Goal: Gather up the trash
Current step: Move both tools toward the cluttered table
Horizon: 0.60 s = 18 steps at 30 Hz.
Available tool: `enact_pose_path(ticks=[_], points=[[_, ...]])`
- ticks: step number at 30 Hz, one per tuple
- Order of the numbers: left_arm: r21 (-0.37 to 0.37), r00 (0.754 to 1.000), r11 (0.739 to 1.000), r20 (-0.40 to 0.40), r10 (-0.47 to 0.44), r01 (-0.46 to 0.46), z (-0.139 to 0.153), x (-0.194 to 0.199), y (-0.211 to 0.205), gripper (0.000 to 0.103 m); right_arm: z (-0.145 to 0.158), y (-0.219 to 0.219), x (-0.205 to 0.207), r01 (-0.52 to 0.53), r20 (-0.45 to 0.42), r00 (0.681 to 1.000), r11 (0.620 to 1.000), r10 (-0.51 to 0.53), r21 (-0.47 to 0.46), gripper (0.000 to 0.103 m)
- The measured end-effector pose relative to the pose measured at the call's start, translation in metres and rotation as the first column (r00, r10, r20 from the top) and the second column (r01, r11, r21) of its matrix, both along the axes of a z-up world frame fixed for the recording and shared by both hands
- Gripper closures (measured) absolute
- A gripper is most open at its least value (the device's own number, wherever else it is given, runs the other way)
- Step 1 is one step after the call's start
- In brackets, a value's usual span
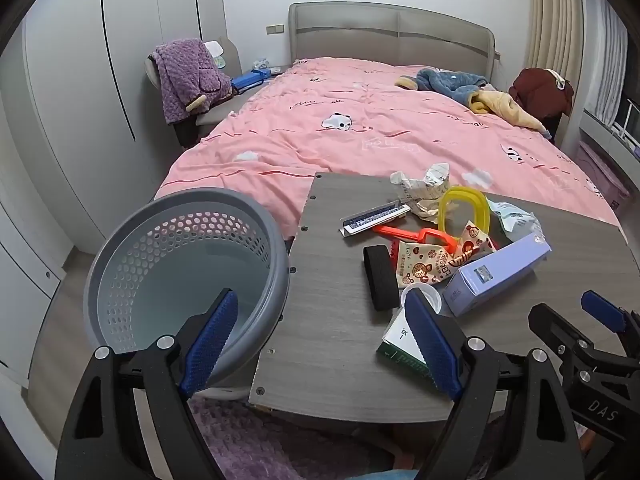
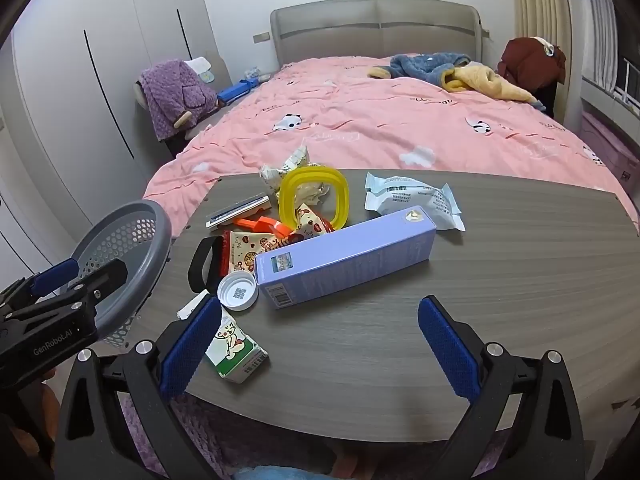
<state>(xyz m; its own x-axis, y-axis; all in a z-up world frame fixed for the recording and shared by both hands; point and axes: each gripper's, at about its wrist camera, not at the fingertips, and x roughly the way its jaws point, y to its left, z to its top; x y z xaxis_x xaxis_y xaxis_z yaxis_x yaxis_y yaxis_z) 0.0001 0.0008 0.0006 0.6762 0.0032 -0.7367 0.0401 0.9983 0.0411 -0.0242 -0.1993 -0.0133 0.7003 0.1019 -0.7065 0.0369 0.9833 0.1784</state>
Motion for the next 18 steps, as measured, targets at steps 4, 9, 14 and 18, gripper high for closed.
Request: enact_pose_path(ticks=[4, 9, 14, 18], points=[[0.004, 1.0, 1.0, 0.003, -0.005, 0.005, 0.002, -0.002, -0.001, 0.021, 0.003, 0.0, -0.002, 0.0, 0.005, 1.0, 1.0, 0.0, -0.004, 0.006], [0.002, 1.0, 1.0, 0.008, -0.007, 0.007, 0.003, -0.002, 0.0, 0.021, 0.007, 0.0, -0.001, -0.002, 0.004, 1.0, 1.0, 0.002, -0.004, 0.006], [0.0, 1.0, 1.0, 0.008, -0.004, 0.004, 0.013, -0.002, 0.001, 0.021, 0.001, 0.0, -0.005, -0.003, 0.008, 1.0, 1.0, 0.003, 0.001, 0.006], [0.0, 1.0, 1.0, 0.024, -0.003, 0.003, 0.011, -0.012, 0.002, 0.021, 0.013, 0.0, -0.005, -0.004, 0.008, 1.0, 1.0, 0.004, 0.005, 0.006]])
